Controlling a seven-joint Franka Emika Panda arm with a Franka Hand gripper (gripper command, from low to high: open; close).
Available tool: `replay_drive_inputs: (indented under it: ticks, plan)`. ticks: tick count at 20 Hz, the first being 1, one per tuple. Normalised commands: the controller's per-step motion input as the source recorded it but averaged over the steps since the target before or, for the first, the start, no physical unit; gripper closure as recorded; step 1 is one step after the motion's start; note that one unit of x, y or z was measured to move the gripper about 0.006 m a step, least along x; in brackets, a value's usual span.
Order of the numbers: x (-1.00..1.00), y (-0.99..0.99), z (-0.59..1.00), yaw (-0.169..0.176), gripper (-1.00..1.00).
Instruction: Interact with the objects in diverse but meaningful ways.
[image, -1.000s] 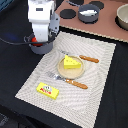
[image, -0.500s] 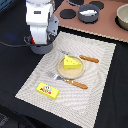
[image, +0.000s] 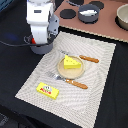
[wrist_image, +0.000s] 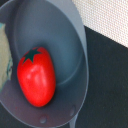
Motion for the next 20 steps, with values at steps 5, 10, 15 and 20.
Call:
replay_drive_inputs:
  ticks: [5, 10, 15, 20]
  plan:
    - [0.44, -0.43, 0.19, -0.054, -1.0]
    - [0.47, -0.48, 0.01, -0.057, -1.0]
    - [0.53, -0.55, -0.01, -0.081, -1.0]
    - [0.44, -0.56, -0.05, -0.093, -1.0]
